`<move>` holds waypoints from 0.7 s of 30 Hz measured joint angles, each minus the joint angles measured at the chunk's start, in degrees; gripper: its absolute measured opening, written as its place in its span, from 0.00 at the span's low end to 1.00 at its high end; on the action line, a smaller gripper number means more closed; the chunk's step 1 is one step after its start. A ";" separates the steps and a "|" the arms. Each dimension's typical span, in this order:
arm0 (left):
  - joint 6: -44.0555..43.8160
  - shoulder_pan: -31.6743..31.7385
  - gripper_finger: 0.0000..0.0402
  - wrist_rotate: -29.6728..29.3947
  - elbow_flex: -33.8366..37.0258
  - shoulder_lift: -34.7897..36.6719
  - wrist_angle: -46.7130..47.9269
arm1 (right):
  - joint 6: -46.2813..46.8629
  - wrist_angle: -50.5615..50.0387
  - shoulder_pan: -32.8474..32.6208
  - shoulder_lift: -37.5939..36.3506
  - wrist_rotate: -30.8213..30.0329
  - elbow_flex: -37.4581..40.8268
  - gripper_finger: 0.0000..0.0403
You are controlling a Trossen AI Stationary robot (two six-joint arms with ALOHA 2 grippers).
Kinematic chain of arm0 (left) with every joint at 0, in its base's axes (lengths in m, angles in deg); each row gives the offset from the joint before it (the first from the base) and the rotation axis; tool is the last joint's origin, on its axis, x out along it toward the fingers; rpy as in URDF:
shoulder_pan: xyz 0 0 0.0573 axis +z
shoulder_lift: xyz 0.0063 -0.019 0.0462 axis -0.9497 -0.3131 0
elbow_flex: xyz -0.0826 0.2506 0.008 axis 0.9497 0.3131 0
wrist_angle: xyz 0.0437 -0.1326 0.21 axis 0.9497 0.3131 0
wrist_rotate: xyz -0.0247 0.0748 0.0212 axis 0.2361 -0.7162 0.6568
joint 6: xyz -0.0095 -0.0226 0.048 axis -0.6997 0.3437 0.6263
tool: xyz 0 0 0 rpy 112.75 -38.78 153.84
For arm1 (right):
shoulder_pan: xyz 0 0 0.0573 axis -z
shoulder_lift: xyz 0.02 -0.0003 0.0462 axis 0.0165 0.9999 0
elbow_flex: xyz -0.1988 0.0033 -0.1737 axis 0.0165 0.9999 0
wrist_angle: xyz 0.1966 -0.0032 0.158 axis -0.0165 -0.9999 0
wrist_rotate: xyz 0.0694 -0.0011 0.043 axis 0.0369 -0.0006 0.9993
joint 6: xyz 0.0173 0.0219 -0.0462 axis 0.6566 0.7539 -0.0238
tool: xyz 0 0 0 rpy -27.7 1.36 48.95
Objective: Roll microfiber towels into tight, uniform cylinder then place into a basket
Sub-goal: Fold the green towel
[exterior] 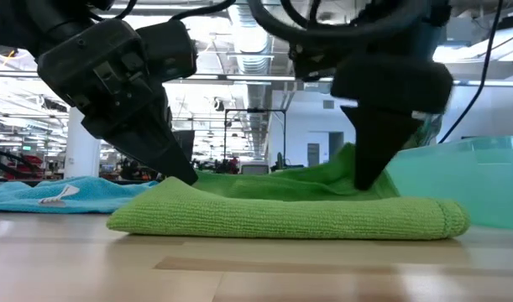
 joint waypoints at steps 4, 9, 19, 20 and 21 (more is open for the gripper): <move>0.04 0.06 0.00 -0.66 0.00 -0.02 0.34 | -0.28 -2.76 0.92 -0.08 0.78 -2.42 0.24; -0.90 0.75 0.00 -3.02 0.00 -0.07 3.42 | -0.46 -11.77 0.47 -0.10 -0.85 -6.45 0.25; 1.75 -3.35 0.00 -10.62 -0.15 7.30 3.06 | -1.93 -12.92 -5.37 -6.61 -10.41 -5.36 0.21; 2.24 -3.78 0.00 -11.36 -0.16 7.89 2.65 | -1.92 -10.55 -5.77 -7.63 -11.15 -4.03 0.20; 2.75 -4.12 0.00 -11.47 -0.23 8.14 1.77 | -1.94 -7.81 -6.12 -8.42 -11.57 -2.53 0.19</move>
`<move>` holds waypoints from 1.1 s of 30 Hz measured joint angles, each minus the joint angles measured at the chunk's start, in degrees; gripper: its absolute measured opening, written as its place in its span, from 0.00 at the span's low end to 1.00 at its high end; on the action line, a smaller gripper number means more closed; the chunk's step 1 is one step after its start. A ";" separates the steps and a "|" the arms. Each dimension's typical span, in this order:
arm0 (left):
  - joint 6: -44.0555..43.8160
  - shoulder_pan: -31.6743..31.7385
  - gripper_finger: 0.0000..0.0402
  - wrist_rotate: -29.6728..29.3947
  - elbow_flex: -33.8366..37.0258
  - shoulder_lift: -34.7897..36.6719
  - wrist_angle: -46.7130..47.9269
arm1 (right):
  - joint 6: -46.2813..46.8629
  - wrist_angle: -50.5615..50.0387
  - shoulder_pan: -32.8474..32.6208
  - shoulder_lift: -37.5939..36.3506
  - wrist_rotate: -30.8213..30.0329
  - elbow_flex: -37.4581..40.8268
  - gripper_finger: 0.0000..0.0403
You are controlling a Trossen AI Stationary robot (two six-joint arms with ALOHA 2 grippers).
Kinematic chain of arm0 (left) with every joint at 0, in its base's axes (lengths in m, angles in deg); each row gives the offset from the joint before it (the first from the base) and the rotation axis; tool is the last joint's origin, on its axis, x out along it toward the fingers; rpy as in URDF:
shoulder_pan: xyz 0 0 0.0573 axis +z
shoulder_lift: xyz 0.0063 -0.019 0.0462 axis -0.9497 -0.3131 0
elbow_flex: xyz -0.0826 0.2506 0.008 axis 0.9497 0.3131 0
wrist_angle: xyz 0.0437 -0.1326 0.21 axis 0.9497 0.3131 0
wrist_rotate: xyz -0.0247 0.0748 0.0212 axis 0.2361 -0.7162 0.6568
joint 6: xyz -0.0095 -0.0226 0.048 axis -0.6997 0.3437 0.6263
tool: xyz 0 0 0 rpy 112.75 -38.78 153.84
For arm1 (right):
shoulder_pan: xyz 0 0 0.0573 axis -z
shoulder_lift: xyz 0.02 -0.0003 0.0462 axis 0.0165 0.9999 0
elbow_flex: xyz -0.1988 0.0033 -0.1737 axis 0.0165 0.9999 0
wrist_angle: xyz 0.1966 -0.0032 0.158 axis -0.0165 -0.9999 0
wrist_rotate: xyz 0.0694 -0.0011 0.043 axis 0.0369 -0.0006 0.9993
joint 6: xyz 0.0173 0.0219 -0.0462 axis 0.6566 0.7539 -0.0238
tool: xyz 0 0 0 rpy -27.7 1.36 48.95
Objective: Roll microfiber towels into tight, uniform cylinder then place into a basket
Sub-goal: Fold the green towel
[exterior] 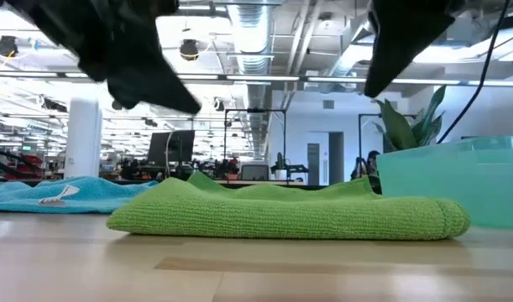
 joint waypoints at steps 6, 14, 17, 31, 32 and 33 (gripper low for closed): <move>1.55 -1.81 0.00 1.02 -0.06 -3.49 -7.91 | -1.55 19.50 -0.43 -1.26 2.79 10.07 0.15; -2.23 -1.71 0.00 3.59 0.06 -12.42 -11.72 | -1.53 32.83 -1.77 -1.34 5.30 16.56 0.10; -3.99 -1.72 0.00 5.19 0.06 -12.89 -11.27 | -1.53 35.74 -2.31 -0.51 5.36 17.24 0.06; -12.17 -1.73 0.00 5.01 0.06 -12.93 -3.71 | 0.59 40.21 -2.24 1.93 9.55 20.41 0.04; -12.17 -1.79 0.00 5.04 0.06 -12.80 -3.73 | 0.45 40.11 -2.24 1.87 9.55 20.41 0.04; -12.17 -1.88 0.00 5.09 0.06 -12.50 -3.67 | 0.35 39.91 -2.24 1.71 9.57 20.41 0.03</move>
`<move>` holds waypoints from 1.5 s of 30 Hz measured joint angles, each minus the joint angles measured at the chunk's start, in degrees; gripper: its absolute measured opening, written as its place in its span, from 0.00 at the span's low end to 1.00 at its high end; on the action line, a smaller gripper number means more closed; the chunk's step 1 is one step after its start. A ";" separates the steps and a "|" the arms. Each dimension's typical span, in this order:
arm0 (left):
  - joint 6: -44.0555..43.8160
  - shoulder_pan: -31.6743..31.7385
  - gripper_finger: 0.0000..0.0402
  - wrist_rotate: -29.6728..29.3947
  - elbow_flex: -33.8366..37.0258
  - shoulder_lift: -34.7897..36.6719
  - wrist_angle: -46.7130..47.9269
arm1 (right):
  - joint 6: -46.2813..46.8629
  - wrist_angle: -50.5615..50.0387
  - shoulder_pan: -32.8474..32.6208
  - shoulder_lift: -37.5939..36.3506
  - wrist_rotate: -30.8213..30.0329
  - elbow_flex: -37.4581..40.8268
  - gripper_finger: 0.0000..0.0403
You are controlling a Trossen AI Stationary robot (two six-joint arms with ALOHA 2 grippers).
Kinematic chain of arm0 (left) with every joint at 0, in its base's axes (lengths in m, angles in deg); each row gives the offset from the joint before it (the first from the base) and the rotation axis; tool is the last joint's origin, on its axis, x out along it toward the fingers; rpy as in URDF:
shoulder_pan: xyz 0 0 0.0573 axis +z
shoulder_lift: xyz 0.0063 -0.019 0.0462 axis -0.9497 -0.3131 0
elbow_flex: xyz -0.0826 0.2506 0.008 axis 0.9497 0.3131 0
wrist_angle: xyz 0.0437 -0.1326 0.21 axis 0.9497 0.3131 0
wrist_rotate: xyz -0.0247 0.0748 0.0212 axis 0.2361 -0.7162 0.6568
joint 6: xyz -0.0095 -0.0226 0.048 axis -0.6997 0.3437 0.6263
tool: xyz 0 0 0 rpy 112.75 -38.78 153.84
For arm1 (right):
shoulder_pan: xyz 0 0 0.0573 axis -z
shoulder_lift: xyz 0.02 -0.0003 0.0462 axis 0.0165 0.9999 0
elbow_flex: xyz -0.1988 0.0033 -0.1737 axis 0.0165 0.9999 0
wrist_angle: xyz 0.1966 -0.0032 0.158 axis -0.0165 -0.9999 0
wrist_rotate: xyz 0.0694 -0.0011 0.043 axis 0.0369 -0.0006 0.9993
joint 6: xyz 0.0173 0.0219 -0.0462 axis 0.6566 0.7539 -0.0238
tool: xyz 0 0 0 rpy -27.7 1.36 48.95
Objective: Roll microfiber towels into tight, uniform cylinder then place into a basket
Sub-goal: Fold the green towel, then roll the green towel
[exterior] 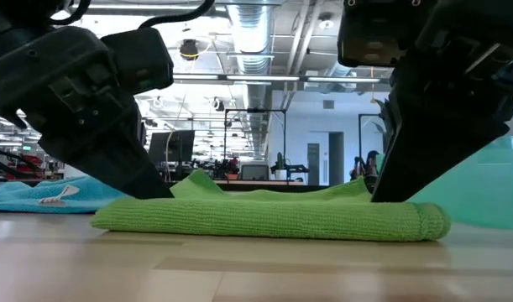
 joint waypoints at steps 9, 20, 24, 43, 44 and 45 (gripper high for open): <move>2.72 -4.55 0.00 -0.32 0.00 11.29 0.04 | 0.86 -3.16 -3.24 -9.74 -1.40 -0.11 0.05; 23.48 -16.19 0.00 -16.72 -0.09 16.90 -8.79 | -7.00 4.76 -16.28 -13.15 -22.04 -0.20 0.03; 26.65 -16.93 0.00 -17.94 -2.03 14.50 -7.39 | -8.89 10.21 -18.98 -9.34 -27.04 -0.15 0.04; 31.92 -15.63 0.01 -18.02 -17.44 5.99 22.33 | -17.87 14.84 -17.11 -4.41 -17.72 -1.22 0.07; 31.62 -15.41 0.02 -17.99 -17.44 5.99 22.51 | -18.36 14.82 -16.73 -4.41 -16.80 -1.34 0.07; 31.53 -15.08 0.04 -17.69 -17.44 6.00 22.54 | -18.42 14.84 -16.39 -4.41 -16.66 -1.40 0.07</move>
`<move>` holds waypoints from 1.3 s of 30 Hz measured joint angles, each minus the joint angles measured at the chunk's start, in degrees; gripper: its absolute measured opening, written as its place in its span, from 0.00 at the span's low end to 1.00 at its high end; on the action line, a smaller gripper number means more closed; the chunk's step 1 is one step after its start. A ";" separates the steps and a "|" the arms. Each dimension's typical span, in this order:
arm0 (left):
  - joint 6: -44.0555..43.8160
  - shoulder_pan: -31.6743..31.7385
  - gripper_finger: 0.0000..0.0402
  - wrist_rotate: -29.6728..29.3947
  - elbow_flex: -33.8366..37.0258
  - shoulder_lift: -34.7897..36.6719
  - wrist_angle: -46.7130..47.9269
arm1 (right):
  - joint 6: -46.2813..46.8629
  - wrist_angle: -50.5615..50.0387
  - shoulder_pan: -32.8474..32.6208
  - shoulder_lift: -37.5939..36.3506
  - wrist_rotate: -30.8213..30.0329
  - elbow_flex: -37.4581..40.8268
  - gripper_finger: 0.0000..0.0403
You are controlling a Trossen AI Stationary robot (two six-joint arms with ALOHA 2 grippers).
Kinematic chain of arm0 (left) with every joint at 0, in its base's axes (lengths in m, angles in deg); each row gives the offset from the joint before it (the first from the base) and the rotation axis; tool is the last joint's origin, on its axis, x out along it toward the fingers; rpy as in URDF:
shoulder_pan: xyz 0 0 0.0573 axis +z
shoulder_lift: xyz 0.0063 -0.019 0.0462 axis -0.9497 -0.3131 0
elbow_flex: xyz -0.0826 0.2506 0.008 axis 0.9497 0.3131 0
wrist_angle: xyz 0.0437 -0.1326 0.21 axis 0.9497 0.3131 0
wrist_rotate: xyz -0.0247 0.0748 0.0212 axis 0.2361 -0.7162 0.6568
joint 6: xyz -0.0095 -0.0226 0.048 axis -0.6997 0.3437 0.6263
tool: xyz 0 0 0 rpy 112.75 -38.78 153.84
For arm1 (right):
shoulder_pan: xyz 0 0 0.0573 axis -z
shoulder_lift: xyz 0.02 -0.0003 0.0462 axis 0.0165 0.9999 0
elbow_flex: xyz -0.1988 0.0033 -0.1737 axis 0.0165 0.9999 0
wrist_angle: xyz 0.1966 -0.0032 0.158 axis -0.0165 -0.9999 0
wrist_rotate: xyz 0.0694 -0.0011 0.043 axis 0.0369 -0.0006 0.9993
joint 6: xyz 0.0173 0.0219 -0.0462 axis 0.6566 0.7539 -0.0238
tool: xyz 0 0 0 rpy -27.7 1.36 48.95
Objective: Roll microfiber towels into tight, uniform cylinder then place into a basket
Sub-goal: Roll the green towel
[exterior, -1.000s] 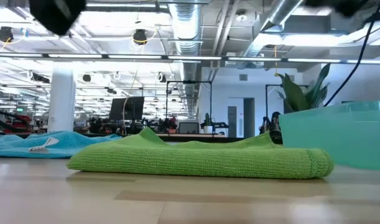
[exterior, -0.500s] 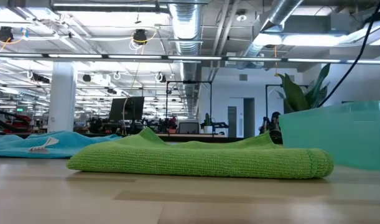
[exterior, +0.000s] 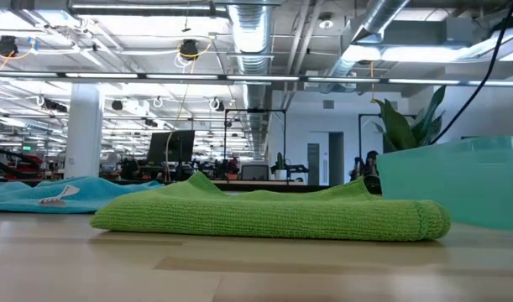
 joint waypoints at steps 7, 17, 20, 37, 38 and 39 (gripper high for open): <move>-3.16 2.57 0.22 5.90 0.00 0.01 3.23 | -0.02 -0.82 4.15 0.00 2.37 0.00 0.09; -5.27 5.38 0.44 11.58 0.01 -4.49 5.73 | -5.58 -2.62 8.28 0.00 12.13 -0.02 0.33; -3.93 5.69 0.43 11.61 0.07 -7.21 5.25 | -6.03 -3.48 8.96 0.00 12.15 -0.02 0.41; -2.19 8.66 0.42 13.63 0.07 -10.32 3.02 | -3.97 -3.55 9.08 -0.02 12.15 2.68 0.56; -1.32 8.66 0.42 13.67 0.07 -10.32 2.74 | -3.70 -3.56 9.06 -0.02 12.15 2.75 0.55; -0.37 8.68 0.42 13.73 0.07 -10.32 2.49 | -3.21 -3.55 9.06 -0.02 12.15 2.75 0.55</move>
